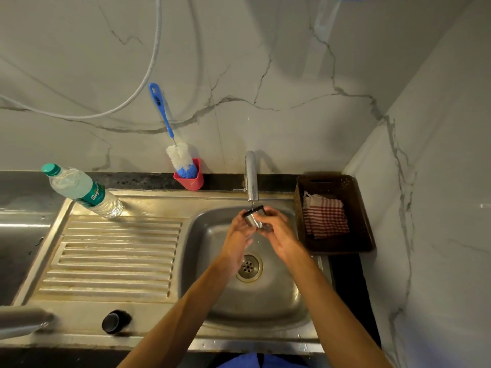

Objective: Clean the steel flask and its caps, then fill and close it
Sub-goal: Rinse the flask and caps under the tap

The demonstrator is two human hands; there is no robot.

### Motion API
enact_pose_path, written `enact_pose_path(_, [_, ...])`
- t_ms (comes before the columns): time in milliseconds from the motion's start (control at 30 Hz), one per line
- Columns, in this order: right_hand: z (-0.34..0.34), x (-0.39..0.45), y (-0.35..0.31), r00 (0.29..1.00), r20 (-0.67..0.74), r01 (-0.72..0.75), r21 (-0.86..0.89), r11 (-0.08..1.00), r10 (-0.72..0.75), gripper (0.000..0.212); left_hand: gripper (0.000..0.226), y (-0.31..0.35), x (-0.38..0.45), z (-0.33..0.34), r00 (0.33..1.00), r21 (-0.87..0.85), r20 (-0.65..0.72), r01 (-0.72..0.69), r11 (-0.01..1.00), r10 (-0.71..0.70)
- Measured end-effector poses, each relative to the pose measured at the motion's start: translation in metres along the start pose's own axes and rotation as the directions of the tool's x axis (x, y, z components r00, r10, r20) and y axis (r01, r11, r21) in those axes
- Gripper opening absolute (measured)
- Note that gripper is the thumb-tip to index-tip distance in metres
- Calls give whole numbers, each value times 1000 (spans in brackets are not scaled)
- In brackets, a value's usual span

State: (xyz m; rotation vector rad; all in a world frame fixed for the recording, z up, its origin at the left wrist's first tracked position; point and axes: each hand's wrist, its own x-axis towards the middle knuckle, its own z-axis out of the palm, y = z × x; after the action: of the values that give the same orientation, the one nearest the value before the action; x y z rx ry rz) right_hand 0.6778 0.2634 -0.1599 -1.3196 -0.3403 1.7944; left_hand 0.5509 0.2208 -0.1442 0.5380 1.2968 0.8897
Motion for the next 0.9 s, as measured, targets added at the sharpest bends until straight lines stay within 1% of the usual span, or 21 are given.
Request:
enact_pose_path(67, [2, 0, 1, 1000, 5, 8, -52, 999, -7, 55, 37, -9, 4, 6, 999, -28, -26, 36, 999, -37])
enact_pose_path(133, [8, -1, 2, 1000, -6, 21, -99, 995, -22, 50, 25, -15, 7, 11, 991, -84, -115, 54, 995, -64])
enact_pose_path(200, [18, -2, 4, 995, -72, 56, -180, 982, -70, 47, 27, -14, 10, 13, 977, -107, -200, 49, 993, -69])
enact_pose_path(267, [32, -1, 5, 980, -119, 105, -359, 927, -157, 44, 27, -7, 11, 12, 965, -116, -250, 50, 992, -78])
enact_pose_path(333, [47, 1, 3, 973, -84, 146, -507, 849, -217, 40, 30, -3, 11, 7, 959, -124, -273, 44, 991, -77])
enact_pose_path(367, [53, 0, 2, 971, -61, 161, -542, 824, -230, 38, 32, -2, 11, 3, 957, -114, -282, 43, 992, -74])
enact_pose_path(433, [57, -1, 1, 970, -50, 178, -518, 837, -237, 33, 34, 1, 8, -4, 954, -96, -293, 43, 994, -69])
enact_pose_path(500, [48, -2, 0, 984, -38, 146, -384, 912, -173, 34, 34, 2, 6, -10, 955, -66, -292, 37, 997, -55])
enact_pose_path(600, [19, -5, -2, 998, 65, 15, -206, 979, -2, 57, 35, 2, 4, -13, 973, -13, -229, 20, 1000, -23])
enact_pose_path(633, [10, -6, -3, 993, 111, -21, -184, 983, 42, 60, 36, 0, 4, -12, 980, -2, -199, 6, 1000, -6])
enact_pose_path(700, [0, -10, -5, 980, 186, -39, -195, 980, 76, 53, 35, -2, 4, -6, 982, 15, -187, -19, 1000, 22])
enact_pose_path(733, [-1, -11, -3, 982, 179, -29, -210, 977, 67, 51, 35, -2, 5, -1, 977, 23, -214, -15, 1000, 20])
enact_pose_path(800, [1, -12, 2, 995, 97, 23, -227, 974, -1, 55, 33, 1, 5, 6, 962, 29, -273, 7, 1000, 1])
enact_pose_path(867, [8, -9, 6, 997, -17, 73, -206, 976, -78, 58, 30, 2, 8, 5, 968, 62, -248, -8, 998, 23])
enact_pose_path(900, [13, -6, 9, 993, -70, 85, -188, 979, -100, 54, 29, 3, 8, 4, 974, 77, -221, -26, 997, 43])
